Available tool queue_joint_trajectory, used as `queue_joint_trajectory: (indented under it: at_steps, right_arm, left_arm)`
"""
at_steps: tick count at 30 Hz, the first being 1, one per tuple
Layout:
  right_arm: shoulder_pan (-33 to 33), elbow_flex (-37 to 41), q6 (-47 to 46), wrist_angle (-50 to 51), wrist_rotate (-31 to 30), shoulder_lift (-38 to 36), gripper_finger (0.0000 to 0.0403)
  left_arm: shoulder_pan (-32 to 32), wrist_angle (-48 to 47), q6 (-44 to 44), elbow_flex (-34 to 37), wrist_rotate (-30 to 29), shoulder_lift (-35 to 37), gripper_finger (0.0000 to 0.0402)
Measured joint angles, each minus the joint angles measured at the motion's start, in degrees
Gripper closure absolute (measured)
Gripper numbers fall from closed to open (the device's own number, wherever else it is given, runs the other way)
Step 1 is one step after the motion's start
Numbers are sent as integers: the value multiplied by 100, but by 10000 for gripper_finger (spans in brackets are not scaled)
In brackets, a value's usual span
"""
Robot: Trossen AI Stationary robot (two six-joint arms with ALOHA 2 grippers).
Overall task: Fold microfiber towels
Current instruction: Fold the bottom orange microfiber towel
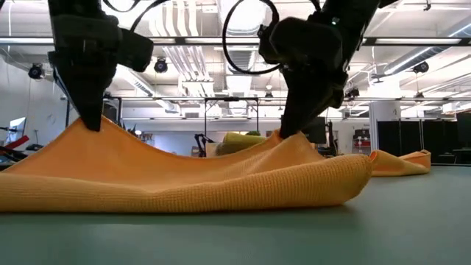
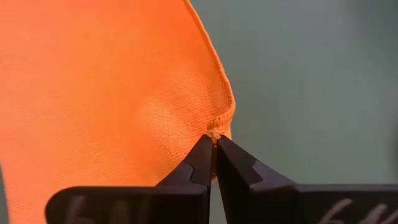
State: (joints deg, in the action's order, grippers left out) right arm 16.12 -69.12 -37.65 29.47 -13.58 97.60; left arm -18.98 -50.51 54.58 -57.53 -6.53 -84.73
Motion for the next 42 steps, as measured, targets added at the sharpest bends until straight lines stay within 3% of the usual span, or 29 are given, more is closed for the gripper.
queue_joint_trajectory:
  at_steps: [9, 14, 25, 30, 34, 42]
  right_arm:
    - [-3, 7, -227, -16, -282, 59, 390]
    - [-43, 7, -243, -20, -275, 50, 361]
    - [-155, 7, -242, 92, -187, -134, 259]
    - [-153, 4, -244, 205, 56, -644, 244]
    - [25, 9, -228, 168, 282, -999, 246]
    - [350, 315, -279, -428, 984, -850, 272]
  left_arm:
    - [64, -4, -292, 1, 152, -42, 402]
    - [65, -176, -294, 1, 150, -42, 397]
    - [84, -971, -298, -18, 113, -42, 280]
    - [101, -1178, -657, -104, 688, -29, 252]
    - [-76, -777, -1126, -123, 716, -9, 250]
    - [-175, 1470, -1471, 322, 724, -95, 252]
